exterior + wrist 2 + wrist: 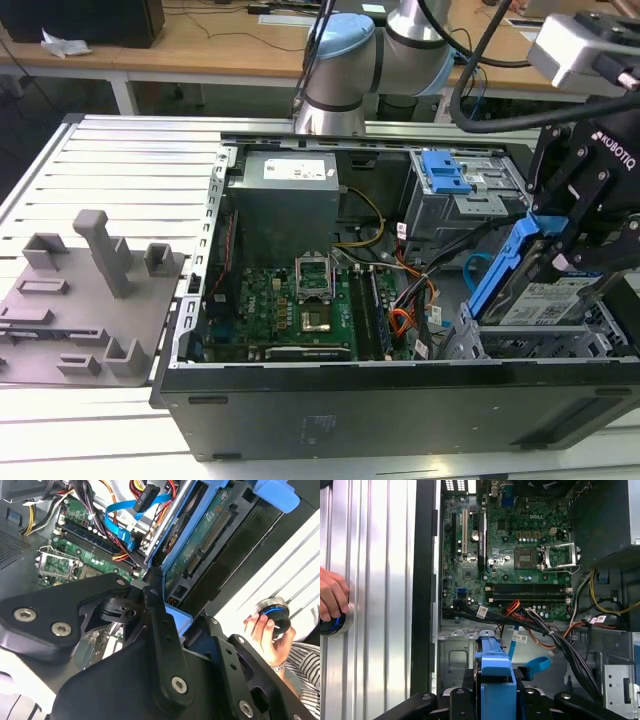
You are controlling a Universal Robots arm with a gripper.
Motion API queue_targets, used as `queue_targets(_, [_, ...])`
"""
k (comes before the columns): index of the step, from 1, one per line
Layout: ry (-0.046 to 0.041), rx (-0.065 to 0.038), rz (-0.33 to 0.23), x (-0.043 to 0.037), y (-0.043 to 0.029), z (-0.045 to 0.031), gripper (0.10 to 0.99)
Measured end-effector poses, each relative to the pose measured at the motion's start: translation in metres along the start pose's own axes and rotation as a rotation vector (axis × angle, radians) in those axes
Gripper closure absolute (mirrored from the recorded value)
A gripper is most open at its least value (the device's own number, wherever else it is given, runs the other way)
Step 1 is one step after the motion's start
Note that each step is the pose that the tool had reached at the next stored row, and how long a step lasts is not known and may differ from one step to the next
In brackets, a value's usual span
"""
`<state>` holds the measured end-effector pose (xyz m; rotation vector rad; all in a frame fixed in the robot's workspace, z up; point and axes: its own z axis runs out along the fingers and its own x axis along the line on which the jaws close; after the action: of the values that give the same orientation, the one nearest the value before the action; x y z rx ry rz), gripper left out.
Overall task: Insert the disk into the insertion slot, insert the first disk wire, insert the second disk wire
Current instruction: 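Insert the disk into the insertion slot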
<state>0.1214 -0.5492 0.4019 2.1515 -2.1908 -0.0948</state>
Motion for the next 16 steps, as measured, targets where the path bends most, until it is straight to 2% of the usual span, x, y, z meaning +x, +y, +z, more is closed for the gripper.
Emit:
queue_targets(2, [0.0001, 0.0, 0.0, 0.0, -0.0004, 0.0038, 0.722])
queue_targets(6, [0.0, -0.001, 0.0, 0.0, -0.0003, 0.004, 0.722])
queue_targets(7, [0.0002, 0.0, 0.0, 0.0, -0.0004, 0.004, 0.647])
queue_targets(10, [0.0, 0.0, 0.0, 0.0, -0.0003, 0.0041, 0.647])
queue_targets(11, [0.0001, 0.0, 0.0, 0.0, -0.0004, 0.0042, 0.663])
queue_targets(12, [0.0001, 0.0, 0.0, 0.0, -0.0004, 0.0042, 0.725])
queue_targets(13, [0.0, 0.0, 0.0, 0.0, -0.0004, 0.0042, 0.725])
queue_targets(15, [0.0, 0.0, 0.0, 0.0, -0.0004, 0.0043, 0.851])
queue_targets(16, [0.0, 0.0, 0.0, 0.0, -0.0004, 0.0043, 0.851])
